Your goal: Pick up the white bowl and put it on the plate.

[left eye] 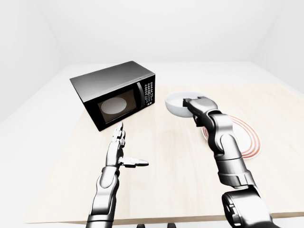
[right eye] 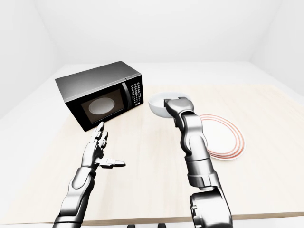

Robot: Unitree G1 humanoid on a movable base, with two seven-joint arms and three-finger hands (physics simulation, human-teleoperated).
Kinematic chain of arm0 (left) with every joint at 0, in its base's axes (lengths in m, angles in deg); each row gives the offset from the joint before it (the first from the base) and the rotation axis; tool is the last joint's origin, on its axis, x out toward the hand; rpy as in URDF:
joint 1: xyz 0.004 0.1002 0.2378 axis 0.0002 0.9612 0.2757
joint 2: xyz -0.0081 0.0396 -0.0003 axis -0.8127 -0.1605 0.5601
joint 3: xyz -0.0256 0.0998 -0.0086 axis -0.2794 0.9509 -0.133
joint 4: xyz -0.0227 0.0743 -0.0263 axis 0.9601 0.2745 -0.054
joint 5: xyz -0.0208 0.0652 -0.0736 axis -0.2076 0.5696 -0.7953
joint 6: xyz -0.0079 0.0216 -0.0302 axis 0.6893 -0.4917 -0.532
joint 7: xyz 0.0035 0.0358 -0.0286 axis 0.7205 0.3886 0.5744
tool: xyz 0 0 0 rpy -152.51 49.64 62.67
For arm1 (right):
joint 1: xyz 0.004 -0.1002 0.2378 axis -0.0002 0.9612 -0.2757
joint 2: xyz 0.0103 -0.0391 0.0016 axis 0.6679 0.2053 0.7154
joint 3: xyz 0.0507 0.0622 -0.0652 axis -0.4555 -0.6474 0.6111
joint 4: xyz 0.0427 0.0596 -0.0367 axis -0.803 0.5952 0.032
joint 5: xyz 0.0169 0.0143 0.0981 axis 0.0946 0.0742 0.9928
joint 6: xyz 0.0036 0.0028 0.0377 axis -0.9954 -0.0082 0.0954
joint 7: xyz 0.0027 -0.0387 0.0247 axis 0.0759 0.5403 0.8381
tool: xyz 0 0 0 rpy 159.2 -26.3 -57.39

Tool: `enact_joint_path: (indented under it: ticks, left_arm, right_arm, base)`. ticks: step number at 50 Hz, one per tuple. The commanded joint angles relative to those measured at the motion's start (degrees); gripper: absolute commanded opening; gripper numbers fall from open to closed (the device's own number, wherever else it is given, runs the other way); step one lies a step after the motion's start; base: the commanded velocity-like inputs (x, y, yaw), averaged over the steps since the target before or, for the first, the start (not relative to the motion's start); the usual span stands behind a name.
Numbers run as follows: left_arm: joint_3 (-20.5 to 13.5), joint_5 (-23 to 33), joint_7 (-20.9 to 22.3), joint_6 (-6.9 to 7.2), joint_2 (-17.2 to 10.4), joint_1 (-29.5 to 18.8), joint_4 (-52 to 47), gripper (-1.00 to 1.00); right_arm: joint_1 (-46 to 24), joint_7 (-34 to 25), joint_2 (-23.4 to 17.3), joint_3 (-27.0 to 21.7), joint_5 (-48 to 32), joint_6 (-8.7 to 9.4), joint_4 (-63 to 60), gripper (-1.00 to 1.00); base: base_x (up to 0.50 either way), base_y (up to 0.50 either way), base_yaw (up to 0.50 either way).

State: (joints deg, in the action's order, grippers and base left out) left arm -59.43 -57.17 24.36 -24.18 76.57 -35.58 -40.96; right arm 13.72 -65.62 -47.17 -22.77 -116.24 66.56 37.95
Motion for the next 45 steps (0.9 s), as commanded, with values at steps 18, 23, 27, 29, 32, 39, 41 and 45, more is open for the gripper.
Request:
enact_joint_path:
  ticks: [18,23,27,29,32,39,41,45]
  left_arm:
    - [-0.06,0.09,-0.10,-0.87,-0.02,-0.39,1.34,1.00]
    - [-0.04,0.11,-0.15,-0.82,-0.01,-0.43,1.32,1.00]
    - [-0.04,0.08,-0.17,-0.62,0.00,-0.32,1.01,1.00]
    - [0.00,0.11,-0.16,-0.65,0.00,-0.34,1.05,1.00]
    - [0.01,0.12,-0.17,-0.48,0.01,-0.33,0.89,1.00]
    - [0.00,0.11,-0.15,-0.34,-0.01,-0.18,0.59,1.00]
    - [0.06,0.15,-0.16,-0.22,0.02,-0.08,0.35,1.00]
    - [-0.02,0.16,-0.10,-1.01,0.00,-0.20,1.27,1.00]
  right_arm:
    - [1.08,0.00,-6.54,-4.83,0.73,-0.01,-0.29,-1.00]
    - [1.93,0.00,-7.19,-5.39,1.33,-0.01,-0.79,-1.00]
    - [2.34,0.00,-7.58,-5.79,1.80,-0.01,-1.16,-1.00]
    - [2.90,0.00,-7.88,-6.08,2.07,-0.01,-1.53,-1.00]
    - [3.84,0.00,-8.28,-6.55,2.36,-0.01,-2.81,-1.00]
    - [5.81,0.00,-9.32,-7.90,3.61,-0.01,-4.68,-1.00]
    - [6.78,0.00,-9.49,-8.32,3.81,-0.01,-5.82,-1.00]
    - [6.90,0.00,-10.19,-9.02,4.46,-0.01,-6.14,-1.00]
  base:
    - [0.00,0.00,0.00]
    - [0.00,0.00,0.00]
    - [0.00,0.00,0.00]
    - [0.00,0.00,0.00]
    - [0.00,0.00,0.00]
    - [0.00,0.00,0.00]
    - [0.00,0.00,0.00]
    - [0.00,0.00,0.00]
